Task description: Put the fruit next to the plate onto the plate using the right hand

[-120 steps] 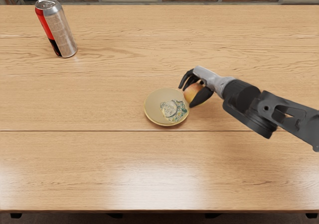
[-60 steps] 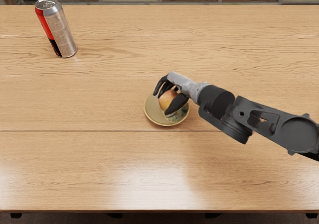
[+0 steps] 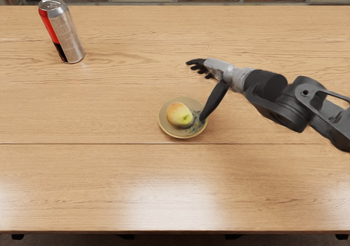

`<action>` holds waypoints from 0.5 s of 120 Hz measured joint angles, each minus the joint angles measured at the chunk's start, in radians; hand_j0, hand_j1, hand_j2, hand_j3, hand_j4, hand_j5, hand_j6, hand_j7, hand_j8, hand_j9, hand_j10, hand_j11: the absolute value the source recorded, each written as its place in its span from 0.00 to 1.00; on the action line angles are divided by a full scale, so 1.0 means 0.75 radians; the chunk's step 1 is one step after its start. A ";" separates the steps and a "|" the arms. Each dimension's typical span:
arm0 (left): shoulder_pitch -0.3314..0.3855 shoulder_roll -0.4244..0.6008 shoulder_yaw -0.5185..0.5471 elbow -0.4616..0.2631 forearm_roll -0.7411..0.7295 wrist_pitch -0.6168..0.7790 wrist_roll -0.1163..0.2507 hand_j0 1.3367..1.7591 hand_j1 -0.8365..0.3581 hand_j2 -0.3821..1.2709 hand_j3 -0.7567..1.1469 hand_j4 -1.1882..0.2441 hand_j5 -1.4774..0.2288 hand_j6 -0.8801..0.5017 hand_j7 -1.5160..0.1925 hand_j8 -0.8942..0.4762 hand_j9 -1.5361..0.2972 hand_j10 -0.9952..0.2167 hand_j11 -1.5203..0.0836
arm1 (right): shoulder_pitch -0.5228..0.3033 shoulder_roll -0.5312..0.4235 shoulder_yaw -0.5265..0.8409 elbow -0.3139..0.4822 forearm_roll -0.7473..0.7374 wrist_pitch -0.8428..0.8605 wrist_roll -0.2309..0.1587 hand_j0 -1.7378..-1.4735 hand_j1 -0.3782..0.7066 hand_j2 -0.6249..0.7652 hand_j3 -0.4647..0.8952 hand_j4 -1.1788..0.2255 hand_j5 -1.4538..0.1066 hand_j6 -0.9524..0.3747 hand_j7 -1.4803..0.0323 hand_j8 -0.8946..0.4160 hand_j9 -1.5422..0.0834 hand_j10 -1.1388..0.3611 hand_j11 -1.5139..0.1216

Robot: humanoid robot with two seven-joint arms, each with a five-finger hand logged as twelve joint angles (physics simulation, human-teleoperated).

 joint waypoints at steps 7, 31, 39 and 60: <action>0.000 0.000 0.000 0.000 0.000 0.000 0.000 0.76 0.99 0.23 0.40 0.83 0.87 0.64 0.89 0.65 0.84 0.82 0.95 | -0.006 -0.044 0.100 -0.002 0.105 0.143 0.000 0.30 0.08 0.45 0.34 0.79 0.87 0.67 0.92 0.65 0.89 0.73 0.87; 0.005 0.000 0.001 -0.001 0.000 -0.001 0.000 0.76 0.99 0.23 0.40 0.83 0.87 0.64 0.89 0.65 0.84 0.82 0.95 | -0.018 -0.316 0.251 -0.048 0.485 0.590 0.000 0.30 0.05 0.45 0.34 0.82 0.91 0.70 0.96 0.67 0.93 0.75 0.90; 0.007 0.000 0.001 0.000 -0.001 -0.001 0.000 0.76 0.99 0.23 0.40 0.83 0.87 0.64 0.89 0.65 0.84 0.82 0.95 | -0.019 -0.382 0.267 -0.081 0.556 0.696 0.000 0.30 0.04 0.45 0.34 0.83 0.91 0.70 0.96 0.67 0.93 0.75 0.91; 0.016 0.000 0.006 0.006 0.000 0.000 0.004 0.76 0.99 0.23 0.40 0.83 0.87 0.64 0.89 0.65 0.84 0.82 0.95 | -0.049 -0.461 0.282 -0.132 0.638 0.813 0.000 0.30 0.03 0.45 0.34 0.83 0.92 0.71 0.97 0.68 0.94 0.76 0.92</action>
